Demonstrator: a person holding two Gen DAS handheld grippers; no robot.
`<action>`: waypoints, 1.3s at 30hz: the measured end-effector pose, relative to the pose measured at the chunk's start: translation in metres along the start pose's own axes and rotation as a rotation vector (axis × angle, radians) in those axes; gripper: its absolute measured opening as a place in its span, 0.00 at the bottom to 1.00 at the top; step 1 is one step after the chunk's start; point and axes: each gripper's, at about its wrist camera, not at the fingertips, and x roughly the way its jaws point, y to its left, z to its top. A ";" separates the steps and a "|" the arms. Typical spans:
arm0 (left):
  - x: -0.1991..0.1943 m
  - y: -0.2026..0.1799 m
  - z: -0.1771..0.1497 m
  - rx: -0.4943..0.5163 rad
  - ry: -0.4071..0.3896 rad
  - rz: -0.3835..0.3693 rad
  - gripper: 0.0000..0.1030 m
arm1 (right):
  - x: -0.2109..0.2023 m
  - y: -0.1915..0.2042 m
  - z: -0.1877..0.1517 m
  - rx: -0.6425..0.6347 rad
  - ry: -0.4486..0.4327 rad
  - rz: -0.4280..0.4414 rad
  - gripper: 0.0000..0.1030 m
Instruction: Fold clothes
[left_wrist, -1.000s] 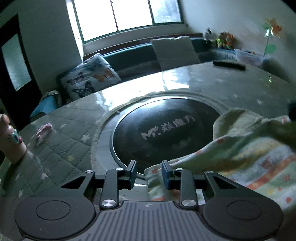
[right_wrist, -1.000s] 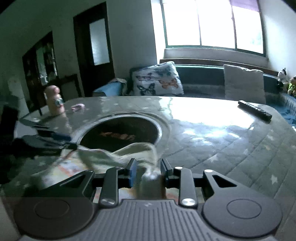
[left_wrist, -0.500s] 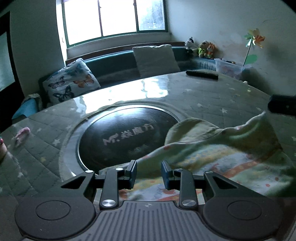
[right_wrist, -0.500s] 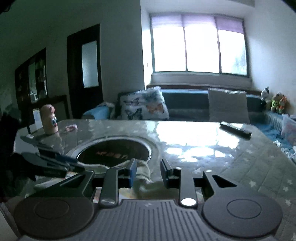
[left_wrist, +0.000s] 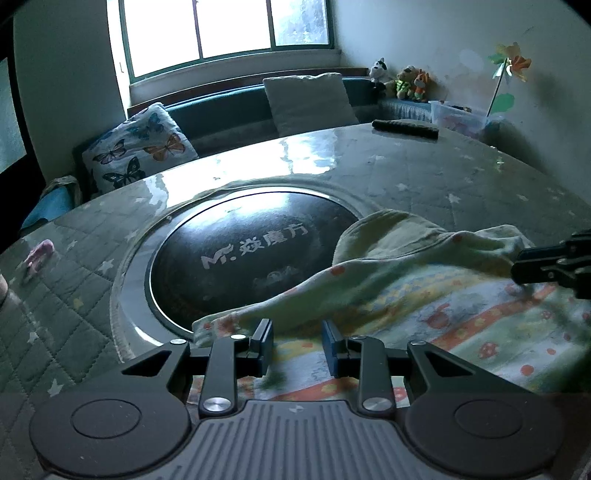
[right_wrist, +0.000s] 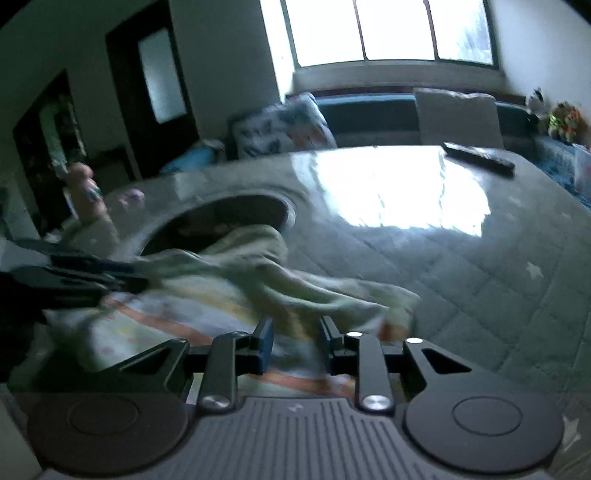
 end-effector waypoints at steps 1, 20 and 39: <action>0.001 0.001 0.000 -0.002 0.001 0.002 0.31 | 0.006 -0.004 -0.001 0.010 0.018 -0.010 0.12; -0.002 -0.025 0.019 0.022 -0.030 -0.089 0.31 | 0.033 0.020 0.030 -0.085 0.045 0.062 0.04; 0.033 -0.023 0.034 -0.024 -0.004 -0.133 0.30 | 0.071 0.033 0.043 -0.153 0.091 0.118 0.09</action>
